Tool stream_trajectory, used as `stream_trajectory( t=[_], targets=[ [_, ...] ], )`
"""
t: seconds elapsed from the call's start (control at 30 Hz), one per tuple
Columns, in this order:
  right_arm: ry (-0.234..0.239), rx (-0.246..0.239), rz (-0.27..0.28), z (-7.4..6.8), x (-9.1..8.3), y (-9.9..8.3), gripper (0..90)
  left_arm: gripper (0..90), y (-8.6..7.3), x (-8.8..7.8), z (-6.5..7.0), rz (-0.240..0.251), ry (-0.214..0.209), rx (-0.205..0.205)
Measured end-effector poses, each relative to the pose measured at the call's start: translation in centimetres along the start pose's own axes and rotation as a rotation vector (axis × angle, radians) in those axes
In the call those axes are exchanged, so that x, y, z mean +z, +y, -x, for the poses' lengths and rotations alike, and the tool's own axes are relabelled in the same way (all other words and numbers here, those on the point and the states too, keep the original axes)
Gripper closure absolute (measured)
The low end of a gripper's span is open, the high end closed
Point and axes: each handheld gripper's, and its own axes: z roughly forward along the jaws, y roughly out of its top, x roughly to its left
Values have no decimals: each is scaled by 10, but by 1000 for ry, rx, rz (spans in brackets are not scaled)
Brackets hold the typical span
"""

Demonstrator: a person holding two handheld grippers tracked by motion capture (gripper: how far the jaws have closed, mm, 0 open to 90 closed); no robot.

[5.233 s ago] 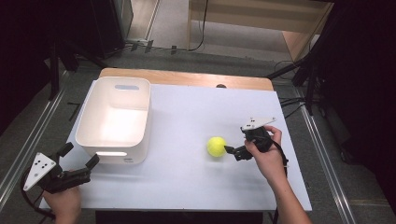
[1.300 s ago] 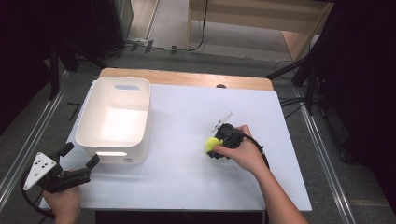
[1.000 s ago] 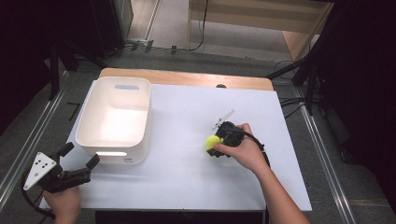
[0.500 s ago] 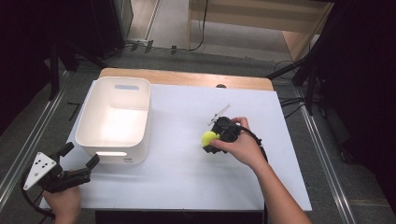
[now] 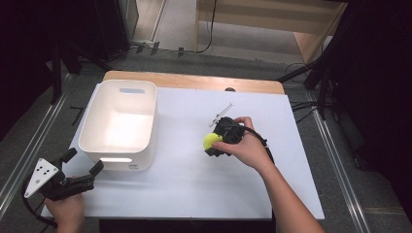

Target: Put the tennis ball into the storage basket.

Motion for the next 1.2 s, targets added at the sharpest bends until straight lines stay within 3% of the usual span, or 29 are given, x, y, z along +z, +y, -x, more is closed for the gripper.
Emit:
stream_trajectory(
  t=[0.5, 1.2],
  targets=[
    [40, -36, 2, -8, -7, 21, 237, 0, 0, 0, 0, 1, 1, -5],
    [61, -95, 1, -22, -15, 49, 237, 0, 0, 0, -1, 4, -3, -9]
  ],
)
